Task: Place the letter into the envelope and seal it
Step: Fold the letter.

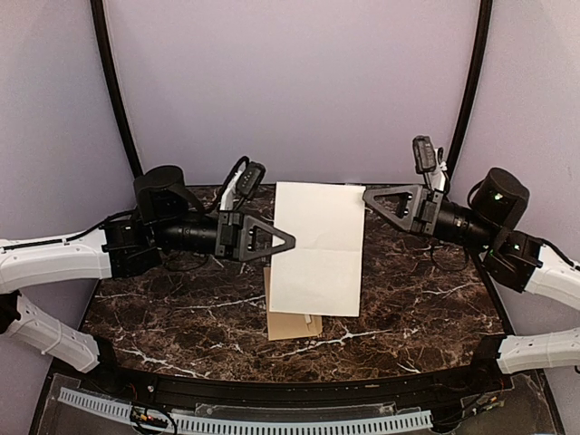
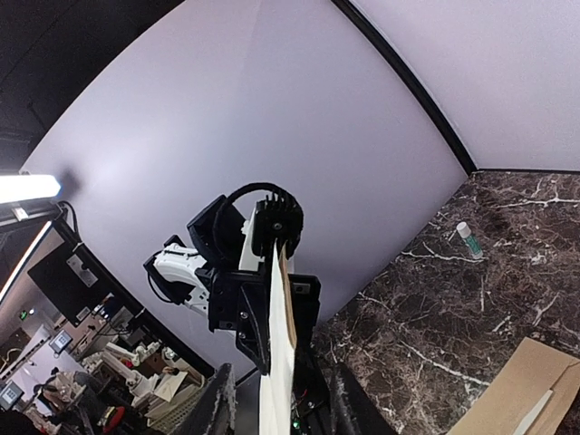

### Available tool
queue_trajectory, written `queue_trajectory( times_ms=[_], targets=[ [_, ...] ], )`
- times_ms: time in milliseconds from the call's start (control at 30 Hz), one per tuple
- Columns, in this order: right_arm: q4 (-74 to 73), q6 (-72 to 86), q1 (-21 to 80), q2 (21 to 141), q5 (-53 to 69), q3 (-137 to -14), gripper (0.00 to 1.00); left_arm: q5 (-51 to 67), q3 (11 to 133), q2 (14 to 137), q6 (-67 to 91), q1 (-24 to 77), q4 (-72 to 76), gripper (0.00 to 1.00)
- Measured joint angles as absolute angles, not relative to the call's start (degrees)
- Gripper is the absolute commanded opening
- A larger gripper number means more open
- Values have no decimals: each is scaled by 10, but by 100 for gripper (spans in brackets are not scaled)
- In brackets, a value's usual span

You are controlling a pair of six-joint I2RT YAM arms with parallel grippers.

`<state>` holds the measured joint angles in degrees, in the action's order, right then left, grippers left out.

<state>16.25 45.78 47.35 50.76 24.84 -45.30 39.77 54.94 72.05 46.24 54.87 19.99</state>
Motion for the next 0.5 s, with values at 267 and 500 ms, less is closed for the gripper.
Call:
queue_trajectory(
  times_ms=[267, 500],
  targets=[
    [167, 489, 473, 492, 272, -404, 48, 374, 567, 717, 449, 549, 200, 0],
    [168, 507, 483, 492, 315, -389, 52, 352, 573, 715, 440, 549, 200, 0]
  ],
)
